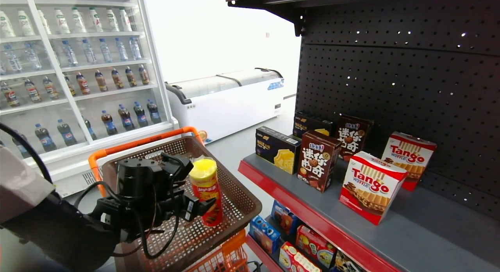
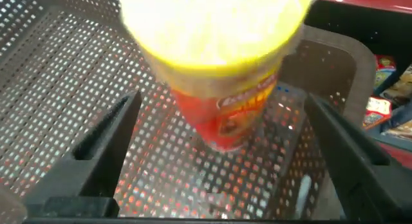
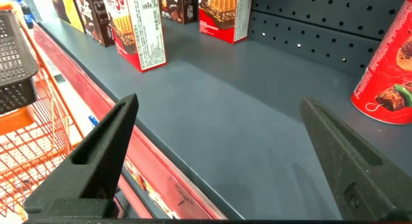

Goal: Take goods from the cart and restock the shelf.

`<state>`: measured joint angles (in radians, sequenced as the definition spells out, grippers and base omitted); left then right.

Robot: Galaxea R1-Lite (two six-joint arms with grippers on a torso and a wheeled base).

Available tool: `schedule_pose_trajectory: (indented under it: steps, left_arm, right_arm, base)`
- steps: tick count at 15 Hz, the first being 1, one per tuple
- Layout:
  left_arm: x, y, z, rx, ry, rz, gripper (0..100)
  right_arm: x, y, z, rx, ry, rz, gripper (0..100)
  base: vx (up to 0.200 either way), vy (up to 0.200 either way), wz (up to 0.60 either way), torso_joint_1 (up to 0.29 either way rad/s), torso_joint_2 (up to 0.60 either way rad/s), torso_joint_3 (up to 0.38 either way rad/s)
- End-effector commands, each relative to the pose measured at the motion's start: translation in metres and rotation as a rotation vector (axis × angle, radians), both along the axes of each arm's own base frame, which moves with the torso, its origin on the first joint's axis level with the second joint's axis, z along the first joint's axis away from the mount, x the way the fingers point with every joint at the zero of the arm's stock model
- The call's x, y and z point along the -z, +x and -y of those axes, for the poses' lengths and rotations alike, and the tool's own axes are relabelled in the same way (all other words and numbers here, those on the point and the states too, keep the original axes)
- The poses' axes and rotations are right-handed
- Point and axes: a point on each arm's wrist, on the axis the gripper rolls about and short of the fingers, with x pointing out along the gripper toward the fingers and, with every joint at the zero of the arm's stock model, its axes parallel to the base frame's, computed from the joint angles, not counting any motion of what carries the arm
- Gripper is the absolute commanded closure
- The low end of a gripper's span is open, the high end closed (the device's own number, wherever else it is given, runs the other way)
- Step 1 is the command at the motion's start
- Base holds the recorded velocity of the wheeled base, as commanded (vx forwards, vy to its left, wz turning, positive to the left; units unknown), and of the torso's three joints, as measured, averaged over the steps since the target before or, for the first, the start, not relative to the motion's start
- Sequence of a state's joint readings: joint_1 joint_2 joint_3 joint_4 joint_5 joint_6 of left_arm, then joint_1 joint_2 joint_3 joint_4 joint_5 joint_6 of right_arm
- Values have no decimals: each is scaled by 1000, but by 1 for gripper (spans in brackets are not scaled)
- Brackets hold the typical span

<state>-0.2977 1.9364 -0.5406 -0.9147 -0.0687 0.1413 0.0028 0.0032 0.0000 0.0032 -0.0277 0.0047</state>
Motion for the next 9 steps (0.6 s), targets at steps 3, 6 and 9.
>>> schedule_pose_trajectory:
  steps: [3, 6, 9]
  left_arm:
    - [41, 20, 6, -3, 2, -15, 0]
    - [50, 28, 10, 1, -3, 6, 0]
    - [54, 35, 17, 18, -8, 28, 0]
  right_arm:
    - [0, 0, 0, 0, 0, -1, 0]
    - [0, 0, 0, 0, 0, -1, 0]
    - [0, 0, 0, 0, 0, -1, 0]
  base:
    - [0, 0, 0, 0, 0, 0]
    - [0, 0, 0, 0, 0, 0]
    - [0, 0, 0, 0, 0, 0]
